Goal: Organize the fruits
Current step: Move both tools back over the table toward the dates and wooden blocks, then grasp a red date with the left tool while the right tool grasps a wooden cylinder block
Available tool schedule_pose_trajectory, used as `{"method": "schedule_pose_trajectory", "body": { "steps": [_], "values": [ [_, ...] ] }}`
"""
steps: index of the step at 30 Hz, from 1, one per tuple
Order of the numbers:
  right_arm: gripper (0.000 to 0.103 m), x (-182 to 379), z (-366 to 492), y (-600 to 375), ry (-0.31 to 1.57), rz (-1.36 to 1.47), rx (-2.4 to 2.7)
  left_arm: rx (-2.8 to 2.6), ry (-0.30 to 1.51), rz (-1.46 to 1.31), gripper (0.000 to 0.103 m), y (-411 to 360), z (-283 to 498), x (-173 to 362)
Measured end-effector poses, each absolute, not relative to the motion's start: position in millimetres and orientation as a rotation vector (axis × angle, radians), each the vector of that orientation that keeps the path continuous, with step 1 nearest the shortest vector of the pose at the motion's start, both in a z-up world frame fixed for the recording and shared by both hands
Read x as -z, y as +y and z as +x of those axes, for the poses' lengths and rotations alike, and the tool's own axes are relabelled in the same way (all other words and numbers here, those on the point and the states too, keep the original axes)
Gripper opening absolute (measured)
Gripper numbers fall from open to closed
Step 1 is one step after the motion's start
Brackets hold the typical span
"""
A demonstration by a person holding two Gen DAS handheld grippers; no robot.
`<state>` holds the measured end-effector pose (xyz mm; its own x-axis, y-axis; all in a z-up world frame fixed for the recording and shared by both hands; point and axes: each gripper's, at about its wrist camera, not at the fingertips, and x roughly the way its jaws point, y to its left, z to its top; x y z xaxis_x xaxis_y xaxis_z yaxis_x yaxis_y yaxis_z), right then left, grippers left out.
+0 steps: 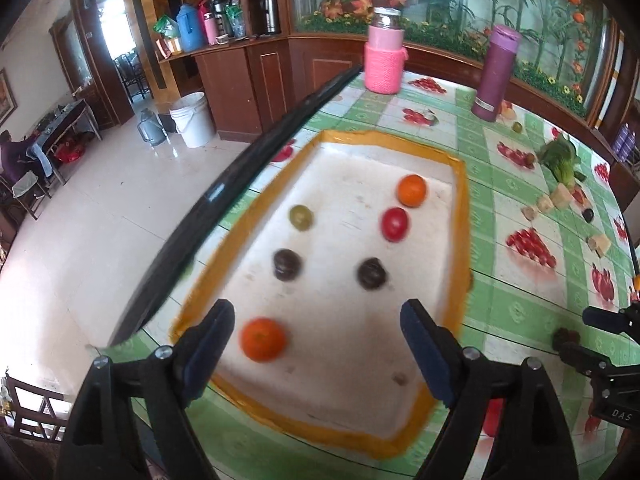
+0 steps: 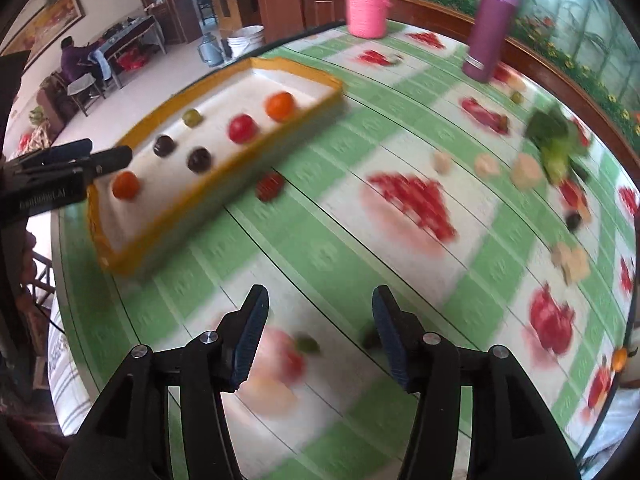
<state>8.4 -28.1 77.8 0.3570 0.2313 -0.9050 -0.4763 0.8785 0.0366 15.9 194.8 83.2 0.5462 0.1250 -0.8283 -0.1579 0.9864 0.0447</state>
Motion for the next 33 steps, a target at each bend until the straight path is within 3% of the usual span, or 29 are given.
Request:
{"method": "schedule_pose_trajectory", "body": {
  "steps": [12,22,24,26,33],
  "values": [
    [0.057,-73,41,-225,1.049,-0.114,-0.179,-0.016,1.043,0.076,0.087,60,13,-87],
    [0.057,-36,127,-250,1.07,-0.141,-0.172,0.055,1.131,0.155,0.087,5,13,-72],
    [0.051,-30,133,-244,1.075,-0.211,-0.196,0.069,1.154,0.165,0.087,0,14,-67],
    [0.031,-30,130,-241,1.045,-0.222,-0.244,0.092,1.176,0.191,0.087,-6,15,-60],
    [0.031,-37,118,-243,1.008,-0.166,-0.302,0.136,1.242,0.186,0.087,-17,26,-36]
  ]
}}
